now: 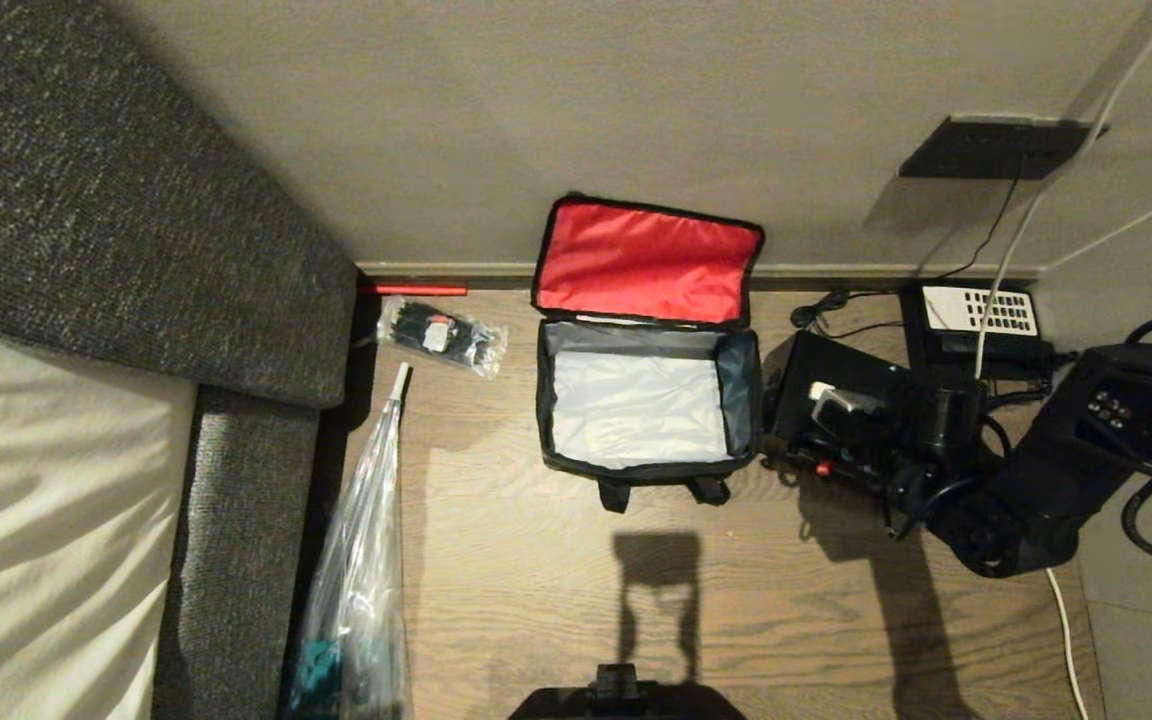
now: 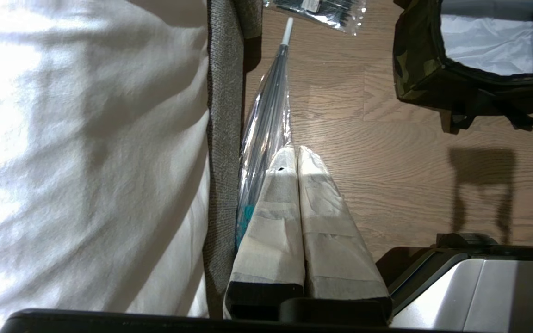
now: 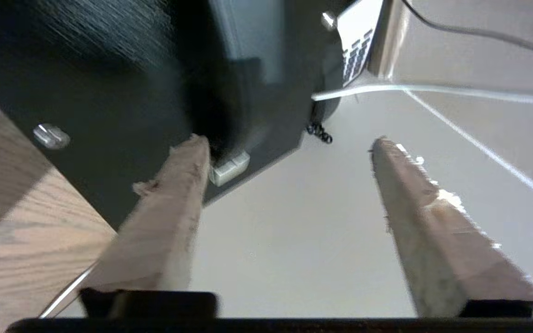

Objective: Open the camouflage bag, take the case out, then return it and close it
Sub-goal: Grip the handle again

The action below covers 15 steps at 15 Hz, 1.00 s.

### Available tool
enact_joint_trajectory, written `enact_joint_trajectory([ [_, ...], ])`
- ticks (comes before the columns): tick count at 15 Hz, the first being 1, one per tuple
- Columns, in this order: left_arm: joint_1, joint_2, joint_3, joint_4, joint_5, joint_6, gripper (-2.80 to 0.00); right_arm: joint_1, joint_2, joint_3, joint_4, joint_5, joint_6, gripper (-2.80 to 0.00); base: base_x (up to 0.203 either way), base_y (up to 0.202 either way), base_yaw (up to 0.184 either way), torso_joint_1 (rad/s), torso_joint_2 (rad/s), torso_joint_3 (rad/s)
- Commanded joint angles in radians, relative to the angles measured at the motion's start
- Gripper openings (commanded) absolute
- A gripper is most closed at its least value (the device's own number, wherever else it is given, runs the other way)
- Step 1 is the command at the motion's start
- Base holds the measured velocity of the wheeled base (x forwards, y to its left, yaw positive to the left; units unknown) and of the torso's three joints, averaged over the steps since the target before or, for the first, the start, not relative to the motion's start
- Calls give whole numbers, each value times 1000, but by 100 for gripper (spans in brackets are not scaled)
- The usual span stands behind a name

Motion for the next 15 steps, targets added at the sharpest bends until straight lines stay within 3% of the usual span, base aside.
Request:
enact_joint_trajectory([
  [1,0,0,0,-1,0,1,-280,2,-115,45,91,17,37,-280,0,0,0,0,0,0],
  [6,0,0,0,1,0,1,-280,10,-501,156,477,32,242,-280,0,0,0,0,0,0],
  [15,0,0,0,1,0,1,-280,-1,-1391,379,1225,166,799,-280,0,0,0,0,0,0],
])
